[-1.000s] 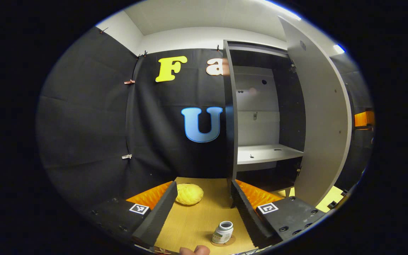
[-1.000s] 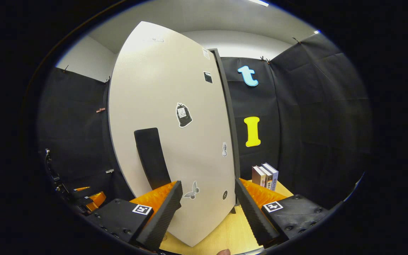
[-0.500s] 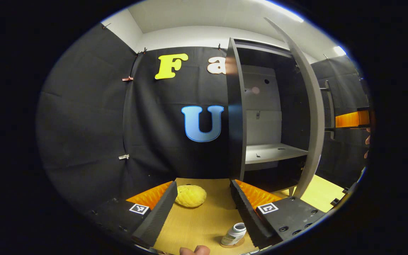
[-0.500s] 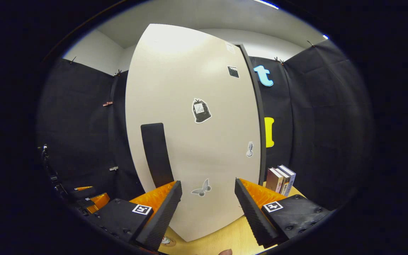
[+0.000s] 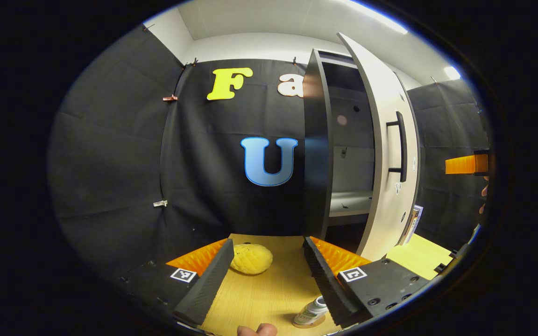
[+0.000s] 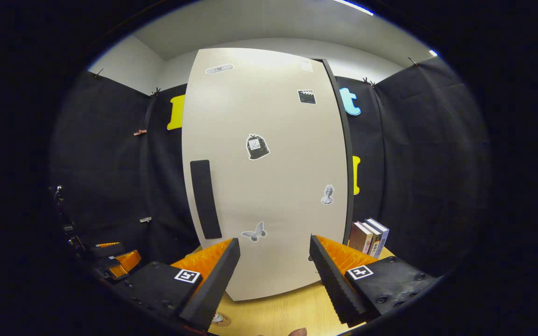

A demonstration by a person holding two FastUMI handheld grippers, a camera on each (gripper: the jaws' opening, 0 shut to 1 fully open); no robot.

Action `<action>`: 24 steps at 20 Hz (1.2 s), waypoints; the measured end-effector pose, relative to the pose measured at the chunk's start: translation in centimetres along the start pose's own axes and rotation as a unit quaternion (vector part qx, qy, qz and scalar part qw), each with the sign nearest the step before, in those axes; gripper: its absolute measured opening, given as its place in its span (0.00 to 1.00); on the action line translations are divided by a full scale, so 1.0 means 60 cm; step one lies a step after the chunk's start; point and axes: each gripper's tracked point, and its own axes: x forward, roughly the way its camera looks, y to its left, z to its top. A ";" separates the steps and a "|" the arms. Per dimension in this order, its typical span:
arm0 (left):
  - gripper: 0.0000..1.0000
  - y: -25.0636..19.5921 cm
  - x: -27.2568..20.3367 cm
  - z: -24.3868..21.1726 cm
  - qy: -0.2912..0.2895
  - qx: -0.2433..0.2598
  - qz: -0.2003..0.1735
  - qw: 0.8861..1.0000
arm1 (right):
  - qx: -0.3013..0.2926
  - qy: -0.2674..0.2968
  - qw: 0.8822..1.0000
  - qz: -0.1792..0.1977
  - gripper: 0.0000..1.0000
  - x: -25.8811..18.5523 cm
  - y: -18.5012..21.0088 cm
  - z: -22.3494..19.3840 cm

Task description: Open the cabinet door with the right hand, grasp the bottle in the cabinet with the left hand and place it on the coaster, then close the cabinet door with the right hand.

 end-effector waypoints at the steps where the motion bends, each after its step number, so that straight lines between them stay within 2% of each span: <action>1: 0.95 -0.002 0.000 0.001 -0.001 0.003 -0.002 1.000 | -0.001 -0.002 1.000 -0.003 0.98 0.000 -0.007 0.002; 13: 0.95 -0.045 0.000 0.018 -0.007 0.004 -0.012 1.000 | -0.035 -0.033 0.999 -0.020 0.98 -0.015 -0.061 0.010; 24: 0.95 -0.072 0.003 0.042 -0.019 0.009 0.014 1.000 | -0.053 -0.044 0.998 -0.015 0.97 -0.007 -0.101 0.011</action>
